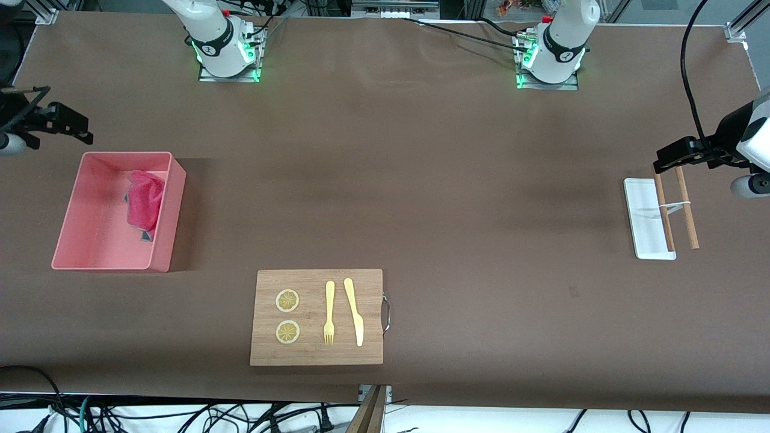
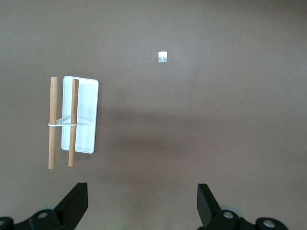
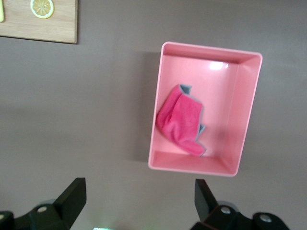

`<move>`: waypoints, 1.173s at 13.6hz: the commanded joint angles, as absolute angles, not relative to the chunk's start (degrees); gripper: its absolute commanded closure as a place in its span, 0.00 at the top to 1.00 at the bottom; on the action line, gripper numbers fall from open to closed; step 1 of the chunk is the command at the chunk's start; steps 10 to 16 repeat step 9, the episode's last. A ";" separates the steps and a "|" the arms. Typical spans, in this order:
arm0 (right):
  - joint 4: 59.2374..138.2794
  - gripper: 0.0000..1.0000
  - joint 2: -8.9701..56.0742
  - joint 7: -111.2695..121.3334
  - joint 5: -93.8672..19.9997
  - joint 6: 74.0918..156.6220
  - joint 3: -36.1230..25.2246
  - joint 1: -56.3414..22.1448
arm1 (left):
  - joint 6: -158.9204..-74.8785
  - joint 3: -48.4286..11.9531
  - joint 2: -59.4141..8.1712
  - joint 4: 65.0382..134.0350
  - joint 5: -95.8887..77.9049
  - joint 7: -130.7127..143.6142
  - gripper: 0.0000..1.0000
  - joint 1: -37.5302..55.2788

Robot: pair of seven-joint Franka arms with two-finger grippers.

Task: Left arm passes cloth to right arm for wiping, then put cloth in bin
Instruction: 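Release the cloth into the bin and raise the right gripper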

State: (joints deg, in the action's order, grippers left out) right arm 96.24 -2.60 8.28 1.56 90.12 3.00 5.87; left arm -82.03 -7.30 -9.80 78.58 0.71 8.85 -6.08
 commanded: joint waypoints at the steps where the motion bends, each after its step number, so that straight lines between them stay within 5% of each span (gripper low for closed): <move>1: 93.88 1.00 -2.99 3.18 0.70 86.67 5.89 6.42 | -81.65 -7.29 -9.40 78.66 0.70 9.40 1.00 -7.11; 16: 93.60 1.00 -1.85 2.46 0.88 86.48 3.17 0.26 | -81.48 -7.29 -9.40 78.57 0.70 9.32 1.00 -9.93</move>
